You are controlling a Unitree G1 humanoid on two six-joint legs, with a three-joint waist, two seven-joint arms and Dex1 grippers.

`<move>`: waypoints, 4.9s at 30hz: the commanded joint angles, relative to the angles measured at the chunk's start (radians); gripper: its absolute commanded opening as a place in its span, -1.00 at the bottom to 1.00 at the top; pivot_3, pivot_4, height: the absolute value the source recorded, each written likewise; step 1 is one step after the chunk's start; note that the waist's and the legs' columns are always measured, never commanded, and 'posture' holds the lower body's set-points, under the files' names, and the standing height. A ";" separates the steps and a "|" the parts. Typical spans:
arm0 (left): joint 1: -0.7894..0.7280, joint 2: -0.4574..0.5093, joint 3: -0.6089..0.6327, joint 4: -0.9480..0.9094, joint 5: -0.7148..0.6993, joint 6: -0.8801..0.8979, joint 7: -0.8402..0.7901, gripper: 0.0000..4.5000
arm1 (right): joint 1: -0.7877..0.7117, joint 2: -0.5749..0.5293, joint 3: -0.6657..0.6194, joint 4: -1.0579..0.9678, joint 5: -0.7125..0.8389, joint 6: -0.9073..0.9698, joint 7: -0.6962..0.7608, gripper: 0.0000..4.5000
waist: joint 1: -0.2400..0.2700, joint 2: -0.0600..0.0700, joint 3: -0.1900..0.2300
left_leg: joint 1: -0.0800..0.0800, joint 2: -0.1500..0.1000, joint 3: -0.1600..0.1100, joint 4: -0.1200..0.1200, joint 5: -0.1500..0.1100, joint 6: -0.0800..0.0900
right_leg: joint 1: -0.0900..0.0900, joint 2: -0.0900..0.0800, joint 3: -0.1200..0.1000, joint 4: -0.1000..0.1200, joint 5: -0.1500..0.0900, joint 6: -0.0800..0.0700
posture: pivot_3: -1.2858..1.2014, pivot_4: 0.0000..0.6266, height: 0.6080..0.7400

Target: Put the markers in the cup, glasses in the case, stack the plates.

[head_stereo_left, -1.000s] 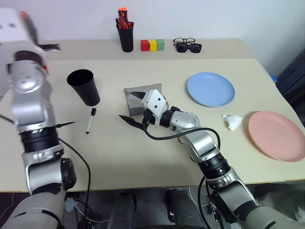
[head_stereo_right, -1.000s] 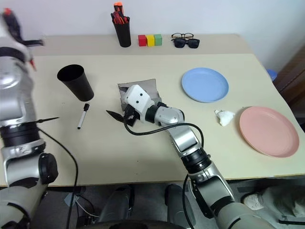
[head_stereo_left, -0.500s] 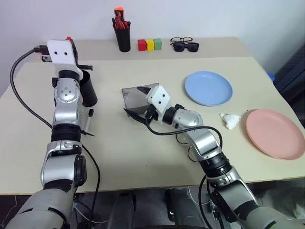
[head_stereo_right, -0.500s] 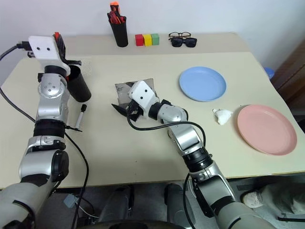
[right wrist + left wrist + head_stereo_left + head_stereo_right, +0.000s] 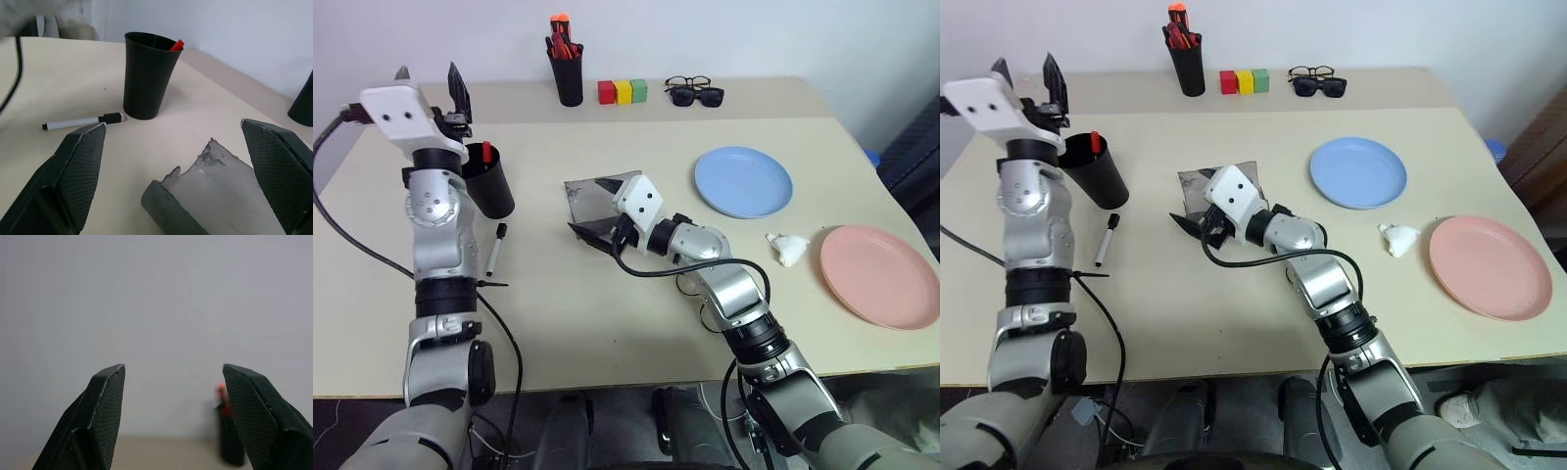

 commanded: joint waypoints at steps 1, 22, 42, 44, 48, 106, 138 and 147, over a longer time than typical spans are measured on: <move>0.146 0.079 -0.054 -0.299 -0.174 0.238 -0.181 0.67 | 0.002 0.003 -0.013 -0.043 0.014 -0.007 0.006 1.00 | -0.002 0.000 0.000 | 0.000 0.000 0.000 0.000 0.000 0.000 | 0.000 0.000 0.000 0.000 0.000 0.000 | 0.03 -0.52 1.00; 0.215 0.127 -0.017 -0.247 -0.137 1.216 0.099 0.98 | 0.001 0.012 -0.013 -0.031 0.007 -0.012 0.024 1.00 | -0.022 0.000 0.000 | 0.002 0.000 -0.001 0.000 0.000 0.000 | 0.001 0.001 0.000 0.002 0.000 -0.001 | 0.03 -0.52 1.00; 0.270 0.111 -0.078 -0.476 -0.206 0.906 -0.292 -0.99 | 0.020 -0.011 -0.015 -0.061 0.005 0.009 0.023 1.00 | -0.021 0.000 0.000 | 0.001 0.000 -0.001 0.000 0.000 0.000 | 0.001 0.000 0.000 0.001 0.000 -0.001 | 0.03 -0.52 1.00; 0.257 0.098 -0.078 -0.498 -0.194 0.808 -0.324 -0.99 | 0.017 -0.010 -0.013 -0.058 0.005 0.007 0.025 1.00 | -0.020 0.000 0.000 | 0.001 0.000 -0.001 0.000 0.000 -0.001 | 0.001 0.000 0.000 0.001 0.000 -0.001 | 0.03 -0.52 1.00; 0.039 -0.027 0.012 -0.420 -0.143 0.631 -0.125 -0.99 | 0.011 -0.006 -0.011 -0.052 0.005 0.006 0.025 1.00 | -0.011 -0.001 0.000 | 0.001 0.000 -0.001 0.001 0.000 -0.001 | 0.001 0.000 0.000 0.001 0.000 -0.001 | 0.03 -0.52 1.00; -0.080 0.118 -0.517 0.155 0.053 0.662 -0.748 0.62 | 0.229 -0.411 -0.215 -0.294 0.050 0.125 0.138 1.00 | -0.022 0.001 0.000 | 0.001 0.000 0.000 0.001 0.000 0.000 | 0.001 0.001 0.000 0.001 0.000 0.000 | 0.03 -0.52 1.00; -0.014 0.211 -0.468 0.080 0.097 0.302 -1.112 0.29 | 0.483 -0.553 -0.411 -0.633 0.353 0.739 0.105 1.00 | -0.022 0.001 0.000 | 0.000 0.000 0.000 0.002 -0.001 0.001 | 0.001 0.001 0.001 0.001 -0.001 0.000 | 0.03 -0.52 1.00; 0.291 0.277 -0.348 -0.343 -0.070 0.481 -1.062 0.30 | 0.472 -0.530 -0.357 -0.593 0.353 0.827 0.014 0.89 | -0.018 0.001 0.000 | 0.001 0.001 0.000 0.002 -0.001 0.002 | 0.001 0.001 0.001 0.001 -0.001 0.000 | 0.03 -0.52 1.00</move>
